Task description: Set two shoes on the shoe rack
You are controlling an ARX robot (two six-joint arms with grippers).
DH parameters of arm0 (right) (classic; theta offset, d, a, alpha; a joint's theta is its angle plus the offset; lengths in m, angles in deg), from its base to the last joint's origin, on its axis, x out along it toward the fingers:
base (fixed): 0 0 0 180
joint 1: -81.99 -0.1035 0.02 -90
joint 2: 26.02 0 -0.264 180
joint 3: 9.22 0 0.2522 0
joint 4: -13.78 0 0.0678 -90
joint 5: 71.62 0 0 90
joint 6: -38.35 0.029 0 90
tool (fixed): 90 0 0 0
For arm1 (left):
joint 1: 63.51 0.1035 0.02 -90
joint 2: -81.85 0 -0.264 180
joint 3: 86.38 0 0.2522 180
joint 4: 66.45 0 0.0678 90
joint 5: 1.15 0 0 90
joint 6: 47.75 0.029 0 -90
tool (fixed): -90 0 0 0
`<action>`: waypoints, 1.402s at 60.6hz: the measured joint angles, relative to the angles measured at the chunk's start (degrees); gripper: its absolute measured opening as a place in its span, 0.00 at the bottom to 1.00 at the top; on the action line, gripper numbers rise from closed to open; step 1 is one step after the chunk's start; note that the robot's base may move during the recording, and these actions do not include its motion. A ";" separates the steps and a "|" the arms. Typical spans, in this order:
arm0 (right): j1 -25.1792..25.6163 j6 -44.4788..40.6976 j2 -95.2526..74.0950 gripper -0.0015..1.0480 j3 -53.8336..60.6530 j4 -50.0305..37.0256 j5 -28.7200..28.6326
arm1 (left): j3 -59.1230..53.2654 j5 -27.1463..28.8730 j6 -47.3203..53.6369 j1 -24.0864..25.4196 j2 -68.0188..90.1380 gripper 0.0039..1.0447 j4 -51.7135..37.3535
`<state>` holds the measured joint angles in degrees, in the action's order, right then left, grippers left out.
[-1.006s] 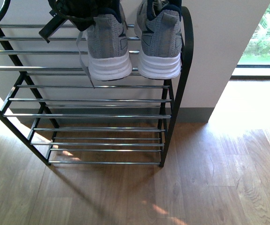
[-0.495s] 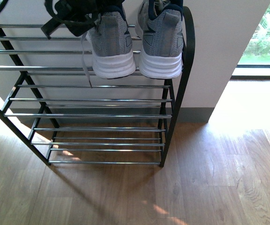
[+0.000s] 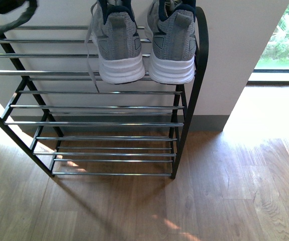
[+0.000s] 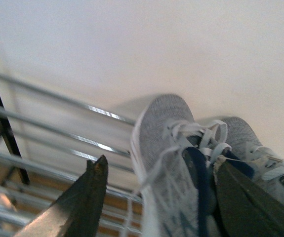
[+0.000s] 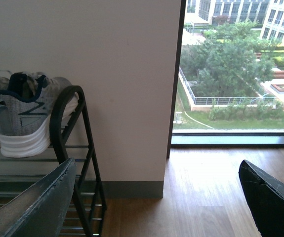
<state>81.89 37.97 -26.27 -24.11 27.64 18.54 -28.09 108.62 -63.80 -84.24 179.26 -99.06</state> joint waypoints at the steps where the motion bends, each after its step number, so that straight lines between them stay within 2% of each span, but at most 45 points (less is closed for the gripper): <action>1: 0.00 0.00 0.00 0.91 0.00 0.00 0.00 | -2.19 -0.42 2.71 0.57 -1.05 0.47 -2.95; 8: 0.00 0.00 0.00 0.91 0.00 0.00 -0.02 | -10.71 -2.78 10.45 3.45 -7.17 0.29 -10.54; 20: 0.00 -0.02 0.00 0.91 0.00 0.00 -0.02 | -21.29 -6.75 14.27 7.19 -15.04 0.01 -12.15; 44: 0.00 0.00 0.00 0.91 0.00 0.00 -0.02 | -34.84 -12.76 15.34 13.49 -31.58 0.01 -9.22; 50: 0.00 0.00 0.00 0.91 0.00 0.00 -0.02 | -38.32 -13.99 15.41 14.78 -33.20 0.01 -11.39; 57: 0.00 0.00 0.00 0.91 0.00 0.00 0.00 | -40.46 -15.19 15.43 15.72 -37.68 0.01 -8.15; 61: 0.00 -0.02 0.00 0.91 0.00 0.00 -0.02 | -41.18 -18.67 15.45 18.12 -41.00 0.01 -5.84; 67: 0.00 0.00 0.00 0.91 0.00 0.00 0.00 | -42.03 -19.19 15.47 20.31 -45.48 0.01 -2.27; 85: 0.00 0.00 0.00 0.91 0.00 0.00 -0.02 | -43.67 -19.67 15.47 20.48 -58.93 0.01 9.20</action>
<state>81.89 37.97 -26.27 -24.11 27.64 18.52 -71.76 88.94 -48.33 -63.76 120.33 -89.86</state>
